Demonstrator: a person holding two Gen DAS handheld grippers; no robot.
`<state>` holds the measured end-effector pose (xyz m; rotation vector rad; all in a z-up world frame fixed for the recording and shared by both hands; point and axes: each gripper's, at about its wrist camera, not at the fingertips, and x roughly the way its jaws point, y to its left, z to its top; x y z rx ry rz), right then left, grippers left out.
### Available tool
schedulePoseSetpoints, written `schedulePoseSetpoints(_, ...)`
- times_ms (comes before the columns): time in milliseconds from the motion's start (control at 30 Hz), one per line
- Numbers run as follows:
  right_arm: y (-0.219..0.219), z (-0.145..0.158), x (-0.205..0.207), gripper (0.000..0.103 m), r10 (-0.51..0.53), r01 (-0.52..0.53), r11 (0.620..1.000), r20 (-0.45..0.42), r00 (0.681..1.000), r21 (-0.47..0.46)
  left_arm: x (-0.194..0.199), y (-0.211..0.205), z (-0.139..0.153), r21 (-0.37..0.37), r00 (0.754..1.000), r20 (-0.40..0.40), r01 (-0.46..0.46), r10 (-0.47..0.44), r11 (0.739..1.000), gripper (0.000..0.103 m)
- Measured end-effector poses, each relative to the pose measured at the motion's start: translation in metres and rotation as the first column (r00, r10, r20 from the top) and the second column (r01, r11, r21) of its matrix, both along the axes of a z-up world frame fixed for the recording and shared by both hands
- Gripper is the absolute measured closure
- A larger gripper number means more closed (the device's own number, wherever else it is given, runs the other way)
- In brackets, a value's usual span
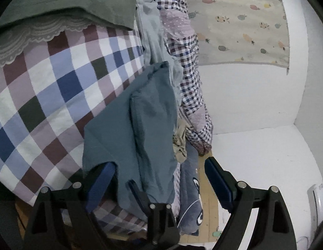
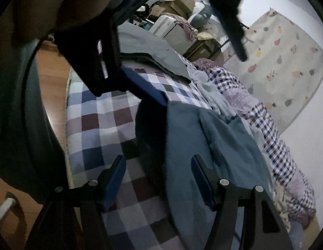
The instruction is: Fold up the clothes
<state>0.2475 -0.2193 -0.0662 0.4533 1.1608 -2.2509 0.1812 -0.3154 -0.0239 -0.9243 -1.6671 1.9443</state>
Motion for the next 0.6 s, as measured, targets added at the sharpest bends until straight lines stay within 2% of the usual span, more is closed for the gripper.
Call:
schedulePoseSetpoints(167, -0.016, -0.011, 0.004, 0.035, 0.038, -0.037, 0.999, -0.040, 0.998, 0.038, -0.004, 0.006, 0.005, 0.021, 0.999, -0.023, 0.040, -0.040, 0.999, 0.013)
schedulePoseSetpoints(267, -0.021, -0.011, -0.002, 0.039, 0.035, -0.033, 0.999, -0.051, 0.998, 0.027, 0.001, 0.004, 0.010, 0.013, 0.999, -0.036, 0.038, -0.037, 0.999, 0.013)
schedulePoseSetpoints(300, -0.020, -0.008, -0.006, 0.056, 0.022, -0.021, 1.000, -0.046, 0.999, 0.015, 0.002, 0.003, 0.012, 0.009, 0.999, -0.040, 0.035, -0.035, 0.999, 0.013)
schedulePoseSetpoints(333, -0.019, -0.004, -0.010, 0.081, 0.005, -0.005, 1.000, -0.035, 0.999, 0.000, 0.004, 0.002, 0.015, 0.006, 0.999, -0.044, 0.033, -0.033, 0.999, 0.013)
schedulePoseSetpoints(400, -0.014, 0.006, -0.018, 0.101, -0.023, 0.023, 0.999, -0.005, 1.000, -0.039, 0.009, -0.002, 0.018, -0.008, 0.999, -0.044, 0.024, -0.025, 1.000, 0.013)
schedulePoseSetpoints(600, 0.011, 0.048, -0.032, 0.102, -0.045, 0.057, 0.979, 0.066, 0.997, -0.197, 0.024, -0.011, 0.021, -0.064, 1.000, -0.021, -0.022, 0.020, 0.998, 0.013)
